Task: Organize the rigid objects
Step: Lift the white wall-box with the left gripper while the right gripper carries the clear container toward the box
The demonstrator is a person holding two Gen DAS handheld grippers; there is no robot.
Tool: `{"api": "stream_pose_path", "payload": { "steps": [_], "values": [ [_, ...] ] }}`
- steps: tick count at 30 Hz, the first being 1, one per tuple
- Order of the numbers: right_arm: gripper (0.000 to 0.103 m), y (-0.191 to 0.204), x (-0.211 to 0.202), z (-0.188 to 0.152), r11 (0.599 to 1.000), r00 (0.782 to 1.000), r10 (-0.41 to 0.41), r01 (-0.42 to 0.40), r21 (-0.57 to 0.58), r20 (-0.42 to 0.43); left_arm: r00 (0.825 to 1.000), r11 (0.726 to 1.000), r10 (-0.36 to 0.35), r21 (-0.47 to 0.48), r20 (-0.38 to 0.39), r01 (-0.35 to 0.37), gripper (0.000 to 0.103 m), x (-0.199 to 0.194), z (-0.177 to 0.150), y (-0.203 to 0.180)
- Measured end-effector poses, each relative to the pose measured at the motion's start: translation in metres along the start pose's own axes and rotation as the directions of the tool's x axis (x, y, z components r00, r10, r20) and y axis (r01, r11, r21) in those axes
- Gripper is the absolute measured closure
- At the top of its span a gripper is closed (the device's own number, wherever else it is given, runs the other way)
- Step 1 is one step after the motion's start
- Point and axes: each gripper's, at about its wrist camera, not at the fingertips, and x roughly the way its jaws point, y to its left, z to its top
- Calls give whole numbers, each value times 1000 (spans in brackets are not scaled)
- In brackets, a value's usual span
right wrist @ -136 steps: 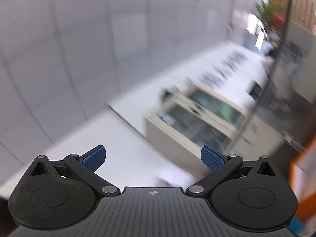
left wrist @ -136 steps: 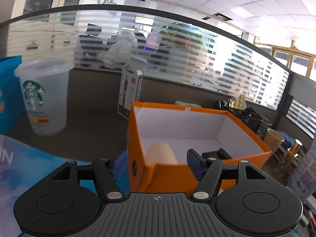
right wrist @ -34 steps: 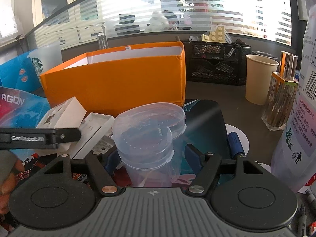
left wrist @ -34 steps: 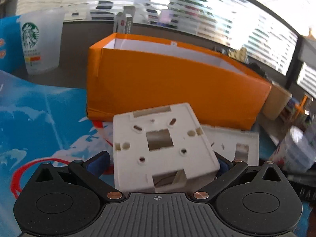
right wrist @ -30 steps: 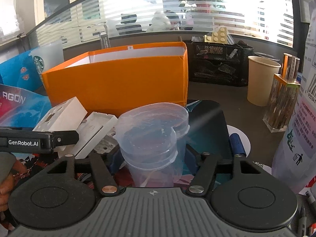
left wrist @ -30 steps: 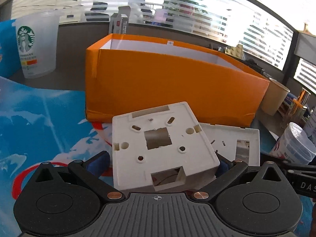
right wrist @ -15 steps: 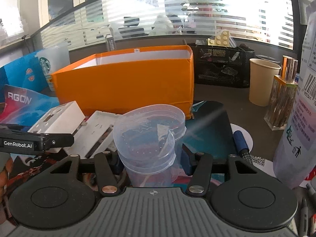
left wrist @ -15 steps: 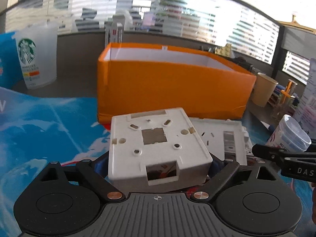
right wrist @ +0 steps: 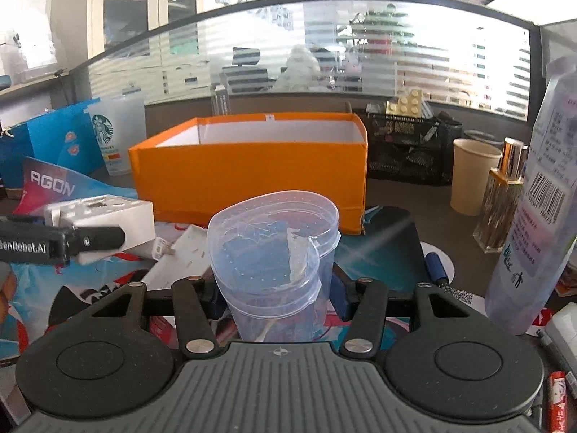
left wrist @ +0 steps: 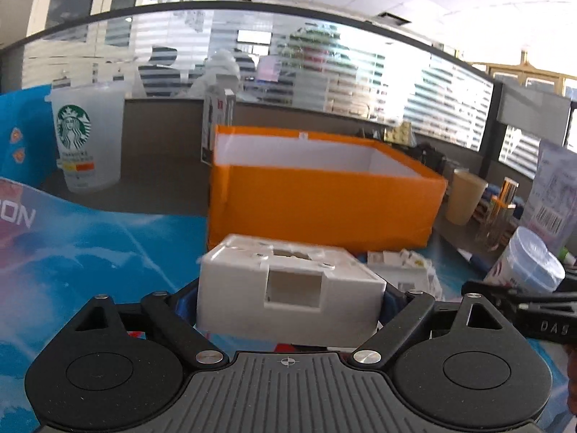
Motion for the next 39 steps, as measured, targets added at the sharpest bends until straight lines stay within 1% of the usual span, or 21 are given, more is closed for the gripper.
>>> {"api": "stream_pose_path", "payload": {
  "steps": [2, 6, 9, 13, 17, 27, 39],
  "values": [
    [53, 4, -3, 1, 1000, 1000, 1, 0, -4, 7, 1000, 1000, -12, -23, 5, 12, 13, -4, 4, 5],
    [53, 9, -5, 0, 1000, 1000, 8, -8, -9, 10, 999, 999, 2, -37, 33, -1, 13, -10, 11, 12],
    [53, 14, -8, 1, 1000, 1000, 12, -12, -17, 16, 998, 998, -6, -59, 56, 10, 13, -18, 19, 19],
    [53, 19, -13, 4, 1000, 999, 18, -17, -23, 31, 997, 998, -3, -56, 78, 7, 13, -26, 27, 19],
    [53, 22, -19, 7, 999, 999, 23, -21, -31, 48, 996, 998, -34, -53, 83, 39, 13, -34, 32, 17],
    [53, 30, -33, 22, 998, 994, 29, -23, -58, 103, 986, 998, -52, -14, 157, 55, 13, -54, 49, 7],
    [53, 31, -33, 51, 996, 988, 25, -10, -92, 154, 976, 998, -57, 1, 212, 58, 13, -54, 74, 2]
  ]
}}
